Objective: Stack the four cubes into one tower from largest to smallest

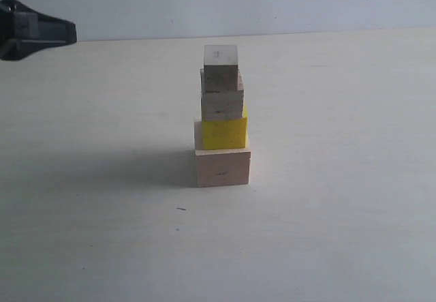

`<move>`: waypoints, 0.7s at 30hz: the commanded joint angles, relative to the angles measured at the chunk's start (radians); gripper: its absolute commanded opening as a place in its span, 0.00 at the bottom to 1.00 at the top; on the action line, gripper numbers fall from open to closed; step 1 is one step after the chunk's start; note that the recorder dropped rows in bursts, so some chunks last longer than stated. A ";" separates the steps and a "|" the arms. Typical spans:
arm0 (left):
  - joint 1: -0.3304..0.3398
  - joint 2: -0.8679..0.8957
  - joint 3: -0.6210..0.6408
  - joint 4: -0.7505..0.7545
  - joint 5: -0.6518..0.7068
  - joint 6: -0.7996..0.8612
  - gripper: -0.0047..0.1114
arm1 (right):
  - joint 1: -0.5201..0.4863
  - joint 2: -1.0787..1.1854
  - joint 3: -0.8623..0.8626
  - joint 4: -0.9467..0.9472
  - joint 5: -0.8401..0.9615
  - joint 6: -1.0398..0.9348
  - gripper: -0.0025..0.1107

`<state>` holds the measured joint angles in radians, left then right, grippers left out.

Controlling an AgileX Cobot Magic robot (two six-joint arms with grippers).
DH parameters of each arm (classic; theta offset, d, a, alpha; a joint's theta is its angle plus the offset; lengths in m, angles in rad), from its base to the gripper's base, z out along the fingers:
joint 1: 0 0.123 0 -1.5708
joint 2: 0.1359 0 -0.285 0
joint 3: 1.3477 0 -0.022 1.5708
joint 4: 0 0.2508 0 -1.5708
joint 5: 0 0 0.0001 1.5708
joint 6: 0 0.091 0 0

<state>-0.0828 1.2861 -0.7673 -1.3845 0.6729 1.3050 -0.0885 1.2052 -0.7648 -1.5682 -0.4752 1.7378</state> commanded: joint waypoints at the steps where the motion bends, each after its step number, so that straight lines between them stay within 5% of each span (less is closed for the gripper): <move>1: 0.003 -0.027 0.077 -0.117 -0.005 0.090 0.04 | -0.004 -0.054 0.050 -0.063 -0.002 -0.018 0.02; 21: 0.003 -0.133 0.096 -0.158 0.024 0.168 0.04 | -0.004 -0.075 0.056 -0.066 -0.074 -0.018 0.02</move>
<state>-0.0828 1.1594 -0.6738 -1.5399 0.6945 1.4684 -0.0885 1.1347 -0.7107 -1.6303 -0.5467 1.7299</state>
